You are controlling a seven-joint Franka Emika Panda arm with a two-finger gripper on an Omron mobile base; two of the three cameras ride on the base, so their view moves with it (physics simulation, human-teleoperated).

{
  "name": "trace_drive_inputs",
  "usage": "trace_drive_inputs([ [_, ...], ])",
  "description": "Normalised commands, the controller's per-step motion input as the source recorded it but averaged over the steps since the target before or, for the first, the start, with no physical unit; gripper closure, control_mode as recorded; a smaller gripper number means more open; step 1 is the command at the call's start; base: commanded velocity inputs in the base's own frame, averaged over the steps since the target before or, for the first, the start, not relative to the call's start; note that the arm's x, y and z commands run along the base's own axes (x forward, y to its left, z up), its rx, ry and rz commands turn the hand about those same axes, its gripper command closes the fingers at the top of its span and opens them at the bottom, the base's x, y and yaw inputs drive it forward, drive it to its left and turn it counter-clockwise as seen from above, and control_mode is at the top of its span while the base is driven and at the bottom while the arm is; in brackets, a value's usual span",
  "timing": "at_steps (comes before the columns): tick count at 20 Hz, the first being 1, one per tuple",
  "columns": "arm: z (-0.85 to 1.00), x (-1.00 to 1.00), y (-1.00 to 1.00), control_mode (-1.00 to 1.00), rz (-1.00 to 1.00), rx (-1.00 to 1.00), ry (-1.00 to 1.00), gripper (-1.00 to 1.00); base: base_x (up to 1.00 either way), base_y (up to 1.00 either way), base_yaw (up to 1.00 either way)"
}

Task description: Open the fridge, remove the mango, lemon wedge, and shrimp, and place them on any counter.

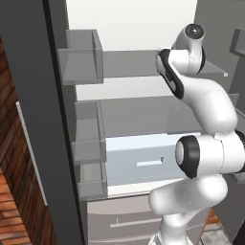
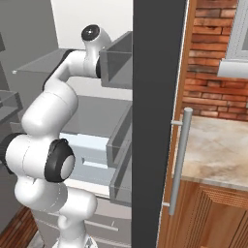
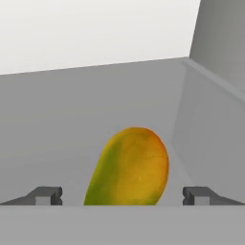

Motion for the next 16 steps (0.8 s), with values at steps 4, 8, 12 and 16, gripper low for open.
trace_drive_inputs([
  [4, -0.24, 0.11, -0.01, -1.0, 0.0, 0.0, 0.0, -1.0, 0.0, 0.0, 0.0],
  [8, -0.24, 0.07, 0.0, -1.0, 0.0, 0.0, 0.0, -1.0, 0.0, 0.0, 0.0],
  [12, -0.2, 0.07, 0.0, -1.0, 0.0, 0.0, 0.0, 1.0, 0.0, 0.0, 0.0],
  [16, -0.25, 0.12, 0.0, -1.0, 0.0, 0.0, 0.0, 1.0, 0.0, 0.0, 0.0],
])
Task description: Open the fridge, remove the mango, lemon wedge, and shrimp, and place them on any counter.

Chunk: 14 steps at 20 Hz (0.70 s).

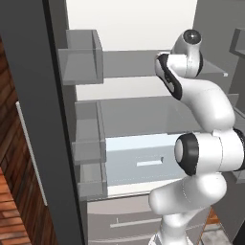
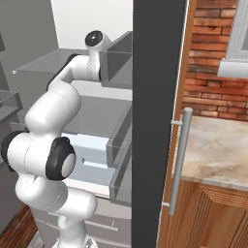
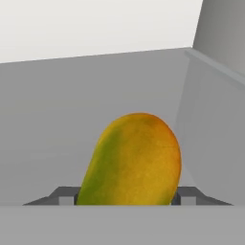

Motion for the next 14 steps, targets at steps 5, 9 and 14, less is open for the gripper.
trace_drive_inputs([
  [5, -0.14, 0.22, 0.0, -1.0, -0.01, 0.0, 0.0, 1.0, 0.0, 0.0, 0.0],
  [9, -0.04, 0.06, 0.0, -1.0, -0.01, 0.0, 0.0, 1.0, 0.0, 0.0, 0.0],
  [14, 0.0, -0.29, 0.0, -1.0, 0.0, 0.0, 0.0, 1.0, 0.0, 0.0, 0.0],
])
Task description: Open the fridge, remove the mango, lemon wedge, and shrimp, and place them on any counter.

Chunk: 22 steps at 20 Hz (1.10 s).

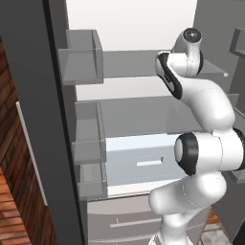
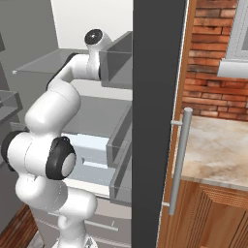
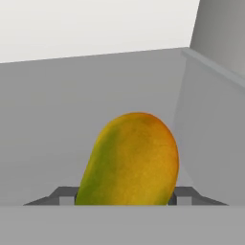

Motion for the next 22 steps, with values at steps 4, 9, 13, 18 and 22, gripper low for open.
trace_drive_inputs([
  [4, 0.11, -0.84, 0.0, -1.0, 0.0, 0.02, -0.07, 1.0, 0.0, 0.0, 0.0],
  [9, 0.41, -1.0, 0.17, -1.0, 0.0, 0.0, -0.02, 1.0, 0.0, 0.0, 0.0],
  [13, 0.47, -0.99, 0.47, -1.0, 0.06, 0.0, 0.03, 1.0, 0.0, 0.0, 0.0],
  [18, 0.45, -0.84, 0.41, -1.0, 0.09, 0.0, 0.13, 1.0, 0.0, 0.0, 0.0],
  [22, 0.12, -0.89, 0.33, -1.0, 0.09, 0.0, 0.08, 1.0, 0.0, 0.0, 0.0],
])
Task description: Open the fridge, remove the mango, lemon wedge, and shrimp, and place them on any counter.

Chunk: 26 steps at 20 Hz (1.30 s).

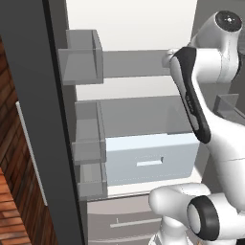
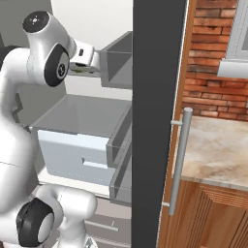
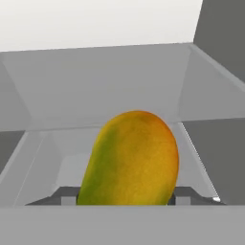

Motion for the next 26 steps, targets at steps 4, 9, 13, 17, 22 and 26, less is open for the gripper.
trace_drive_inputs([
  [4, 0.0, -0.92, 0.2, -1.0, 0.02, 0.0, 0.0, 1.0, 0.0, 0.0, 0.0],
  [9, 0.0, -0.89, 0.16, -1.0, 0.0, 0.0, 0.0, 1.0, 0.0, 0.0, 0.0],
  [13, 0.0, -0.82, 0.02, -1.0, 0.0, 0.0, 0.0, 1.0, 0.0, 0.0, 0.0],
  [17, 0.0, -0.72, 0.0, -1.0, 0.0, 0.0, 0.0, 1.0, 0.0, 0.0, 0.0],
  [22, 0.0, -0.54, 0.01, -1.0, 0.0, 0.0, 0.0, 1.0, 0.0, 0.0, 0.0],
  [26, 0.0, -0.36, 0.03, -1.0, 0.0, 0.0, 0.0, 1.0, 0.0, 0.0, 0.0],
])
